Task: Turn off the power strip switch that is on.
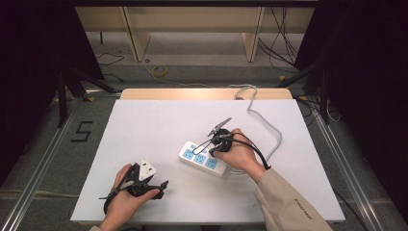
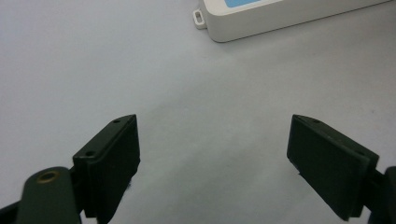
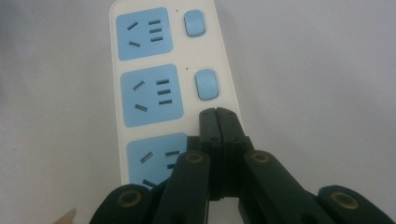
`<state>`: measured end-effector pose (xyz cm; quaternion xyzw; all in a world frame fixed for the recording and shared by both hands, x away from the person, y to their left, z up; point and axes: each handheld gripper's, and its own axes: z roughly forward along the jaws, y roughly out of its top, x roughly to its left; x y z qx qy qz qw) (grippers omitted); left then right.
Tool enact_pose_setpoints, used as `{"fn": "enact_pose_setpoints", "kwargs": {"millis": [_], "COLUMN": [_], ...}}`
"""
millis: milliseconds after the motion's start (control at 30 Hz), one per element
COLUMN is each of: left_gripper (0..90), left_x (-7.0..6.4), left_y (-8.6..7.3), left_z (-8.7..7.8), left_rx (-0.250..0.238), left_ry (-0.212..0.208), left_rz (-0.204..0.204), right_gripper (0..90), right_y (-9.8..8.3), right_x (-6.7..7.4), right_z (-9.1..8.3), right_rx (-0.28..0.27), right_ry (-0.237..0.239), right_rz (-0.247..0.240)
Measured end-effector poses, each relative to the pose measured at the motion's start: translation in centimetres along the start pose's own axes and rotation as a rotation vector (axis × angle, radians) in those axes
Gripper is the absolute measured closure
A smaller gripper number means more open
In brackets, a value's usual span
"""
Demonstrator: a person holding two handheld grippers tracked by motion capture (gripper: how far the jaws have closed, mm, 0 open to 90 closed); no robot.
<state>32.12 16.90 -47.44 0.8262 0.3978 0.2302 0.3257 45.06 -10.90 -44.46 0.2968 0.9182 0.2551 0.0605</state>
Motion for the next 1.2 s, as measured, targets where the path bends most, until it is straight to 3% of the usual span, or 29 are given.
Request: {"fn": "enact_pose_setpoints", "kwargs": {"millis": [567,600,700,800,900,1067,1133,1200], "left_gripper": [17.1,17.1,17.1,17.1,17.1,17.1,17.0,17.1], "left_x": [0.1,0.1,0.1,0.1,0.2,0.2,0.2,0.2], "left_y": [0.0,-0.1,-0.1,-0.2,-0.2,-0.2,-0.2,-0.2], "left_z": [-0.1,-0.1,-0.1,-0.2,-0.2,-0.2,-0.2,-0.2], "left_rx": [0.002,0.0,0.001,0.002,0.005,0.004,0.004,0.0], "left_ry": [0.002,0.002,0.002,0.002,0.003,0.006,0.006,0.005], "left_rz": [0.003,0.002,-0.005,-0.006,-0.007,-0.014,-0.016,-0.02], "right_gripper": [90.0,90.0,78.7,73.8,64.0,51.0,47.8,45.4], "right_y": [-0.1,-0.3,-1.1,-2.6,-4.9,-10.4,-12.7,-14.7], "right_x": [0.3,0.3,0.2,-0.1,-0.5,-0.8,-0.8,-0.8], "right_z": [-0.4,-0.6,-1.5,-2.8,-4.1,-6.4,-7.2,-7.8], "right_rx": [-0.022,-0.036,-0.13,-0.181,-0.242,-0.373,-0.4,-0.435], "right_ry": [0.002,-0.004,-0.004,-0.021,-0.003,0.028,0.034,0.007], "right_rz": [-0.008,-0.006,0.01,0.015,0.039,0.076,0.092,0.101]}}
